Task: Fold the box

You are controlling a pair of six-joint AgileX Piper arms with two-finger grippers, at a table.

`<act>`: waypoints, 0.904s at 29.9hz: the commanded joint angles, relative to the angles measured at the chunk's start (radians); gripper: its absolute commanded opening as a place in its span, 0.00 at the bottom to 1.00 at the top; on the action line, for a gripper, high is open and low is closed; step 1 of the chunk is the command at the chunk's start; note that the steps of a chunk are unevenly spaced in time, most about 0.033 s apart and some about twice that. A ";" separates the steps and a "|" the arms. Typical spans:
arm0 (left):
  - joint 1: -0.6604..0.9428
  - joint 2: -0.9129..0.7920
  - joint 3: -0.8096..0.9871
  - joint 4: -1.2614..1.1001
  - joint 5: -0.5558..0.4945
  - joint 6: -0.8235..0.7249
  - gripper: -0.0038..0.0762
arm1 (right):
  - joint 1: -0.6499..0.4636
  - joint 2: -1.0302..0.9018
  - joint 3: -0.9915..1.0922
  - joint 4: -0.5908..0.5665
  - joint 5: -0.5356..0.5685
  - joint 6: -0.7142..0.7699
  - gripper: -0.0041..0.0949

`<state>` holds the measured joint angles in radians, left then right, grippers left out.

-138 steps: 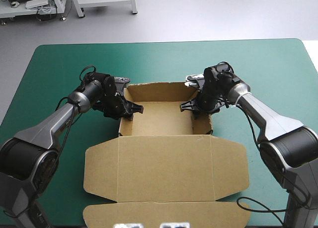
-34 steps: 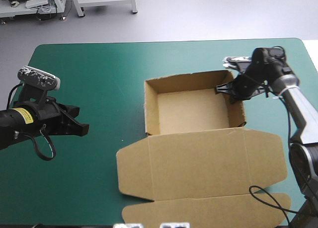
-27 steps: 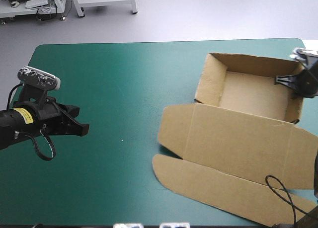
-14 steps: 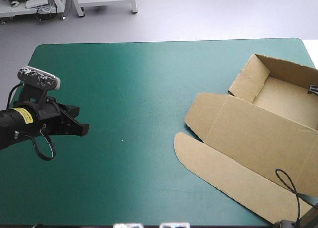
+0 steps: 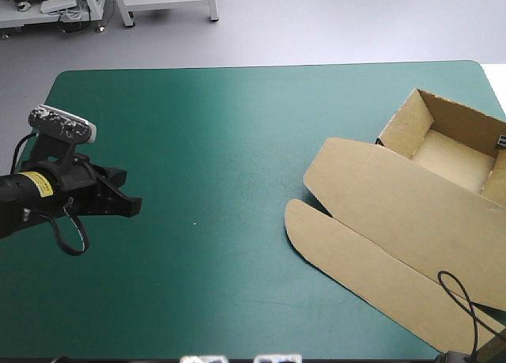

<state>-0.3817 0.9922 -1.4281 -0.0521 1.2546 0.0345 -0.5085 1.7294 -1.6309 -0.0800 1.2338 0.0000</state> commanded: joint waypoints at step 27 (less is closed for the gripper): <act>-0.005 -0.317 0.399 0.086 -0.184 -0.007 0.04 | 0.567 -0.799 0.046 0.263 0.014 -0.093 0.02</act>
<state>-0.3817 0.7342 -1.0771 0.0318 1.1701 0.0345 0.0190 0.9871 -1.6094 0.2116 1.2498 -0.1046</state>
